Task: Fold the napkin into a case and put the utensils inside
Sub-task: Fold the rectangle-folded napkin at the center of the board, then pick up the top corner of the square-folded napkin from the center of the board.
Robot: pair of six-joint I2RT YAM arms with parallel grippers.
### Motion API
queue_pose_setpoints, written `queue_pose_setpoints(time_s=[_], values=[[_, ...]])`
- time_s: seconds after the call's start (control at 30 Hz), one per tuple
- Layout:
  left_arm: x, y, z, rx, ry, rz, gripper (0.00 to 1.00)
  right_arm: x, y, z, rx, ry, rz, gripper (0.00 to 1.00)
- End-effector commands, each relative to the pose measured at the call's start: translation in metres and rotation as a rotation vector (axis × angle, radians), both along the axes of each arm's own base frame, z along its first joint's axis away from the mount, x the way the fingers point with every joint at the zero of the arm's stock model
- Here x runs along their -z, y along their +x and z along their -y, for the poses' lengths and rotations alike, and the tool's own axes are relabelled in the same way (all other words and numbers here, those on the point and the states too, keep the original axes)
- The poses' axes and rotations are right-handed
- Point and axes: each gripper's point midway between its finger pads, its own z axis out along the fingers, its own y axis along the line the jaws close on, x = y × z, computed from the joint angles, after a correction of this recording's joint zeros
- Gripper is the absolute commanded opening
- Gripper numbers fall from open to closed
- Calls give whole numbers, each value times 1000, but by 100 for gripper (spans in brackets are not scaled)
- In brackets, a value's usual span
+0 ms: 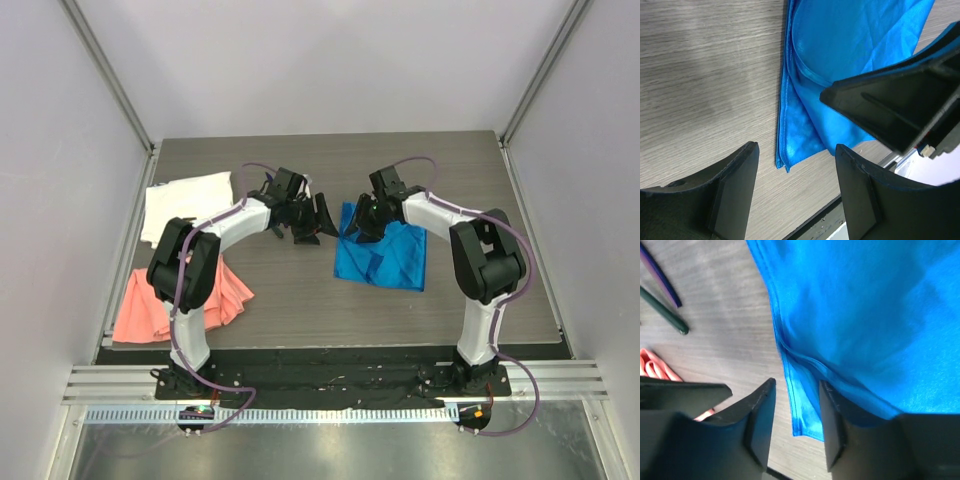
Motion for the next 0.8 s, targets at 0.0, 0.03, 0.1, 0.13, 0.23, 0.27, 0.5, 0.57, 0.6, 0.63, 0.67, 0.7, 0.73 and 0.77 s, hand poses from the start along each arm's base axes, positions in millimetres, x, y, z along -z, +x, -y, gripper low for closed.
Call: queue_pose_setpoints(time_s=[0.0, 0.03, 0.1, 0.13, 0.23, 0.27, 0.5, 0.57, 0.6, 0.63, 0.67, 0.7, 0.73, 0.77], values=[[-43, 10, -2, 14, -17, 102, 66, -62, 8, -7, -76, 72, 171, 49], [-48, 12, -1, 16, -21, 114, 66, -70, 8, -6, -84, 82, 186, 50], [-50, 12, -1, 18, -23, 113, 66, -82, 8, 0, -98, 95, 214, 51], [-49, 12, 0, 21, -24, 111, 66, -92, 7, 5, -109, 119, 231, 51], [-45, 11, 4, 24, -43, 87, 66, -86, 4, 21, -133, 112, 234, 51], [-46, 11, 7, 29, -57, 81, 65, -83, 0, 24, -145, 127, 223, 49], [-42, -5, 36, 90, -115, 37, 54, -49, -12, 56, -138, 115, 200, 31], [-40, -11, 42, 100, -116, 30, 46, -40, -20, 62, -137, 108, 178, 24], [-36, -21, 48, 119, -112, 21, 42, -36, -23, 66, -133, 102, 172, 21], [-32, -26, 50, 127, -106, 16, 40, -34, -27, 68, -130, 102, 166, 19], [-27, -29, 51, 126, -93, 14, 39, -27, -34, 69, -131, 101, 147, 17], [-23, -33, 52, 130, -87, 8, 33, -28, -38, 70, -133, 102, 153, 17], [-11, -40, 47, 125, -69, -18, 31, -27, -41, 71, -130, 99, 152, 15], [-7, -40, 47, 117, -66, -11, 30, -20, -48, 73, -126, 93, 135, 14]])
